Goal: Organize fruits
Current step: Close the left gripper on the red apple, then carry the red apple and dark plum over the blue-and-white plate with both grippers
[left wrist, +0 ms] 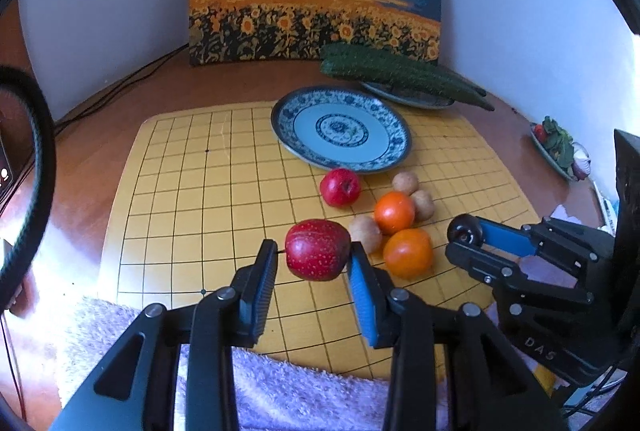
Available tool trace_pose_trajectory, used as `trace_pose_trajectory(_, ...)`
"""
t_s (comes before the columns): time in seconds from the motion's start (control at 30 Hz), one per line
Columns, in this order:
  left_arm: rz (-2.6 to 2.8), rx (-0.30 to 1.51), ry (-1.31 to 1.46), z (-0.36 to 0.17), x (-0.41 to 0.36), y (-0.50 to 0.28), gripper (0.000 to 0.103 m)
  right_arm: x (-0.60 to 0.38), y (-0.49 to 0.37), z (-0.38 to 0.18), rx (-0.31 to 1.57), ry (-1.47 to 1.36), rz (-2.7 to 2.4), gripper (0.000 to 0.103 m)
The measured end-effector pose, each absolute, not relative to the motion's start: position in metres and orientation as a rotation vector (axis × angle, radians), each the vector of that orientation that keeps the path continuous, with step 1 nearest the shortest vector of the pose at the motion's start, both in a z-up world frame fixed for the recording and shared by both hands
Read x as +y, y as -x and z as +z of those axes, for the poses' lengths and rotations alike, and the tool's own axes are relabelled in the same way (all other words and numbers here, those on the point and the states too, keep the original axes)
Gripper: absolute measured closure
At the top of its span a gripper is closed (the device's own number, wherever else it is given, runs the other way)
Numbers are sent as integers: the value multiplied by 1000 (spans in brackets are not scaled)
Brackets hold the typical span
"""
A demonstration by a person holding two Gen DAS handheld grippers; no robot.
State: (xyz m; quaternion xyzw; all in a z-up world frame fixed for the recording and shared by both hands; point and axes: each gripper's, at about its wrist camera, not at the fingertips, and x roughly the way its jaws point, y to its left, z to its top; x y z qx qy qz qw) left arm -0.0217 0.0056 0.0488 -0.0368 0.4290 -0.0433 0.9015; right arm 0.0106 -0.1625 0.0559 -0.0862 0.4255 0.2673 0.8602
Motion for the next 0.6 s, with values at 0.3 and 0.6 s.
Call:
trace_pose_trajectory(0.3, -125, 893, 100, 67, 3, 14, 66, -161, -17, 74, 878, 193, 544, 75)
trace_pose_trajectory(0.6, -133, 875, 83, 82, 1, -3, 66, -161, -30, 85, 870, 195, 534, 75)
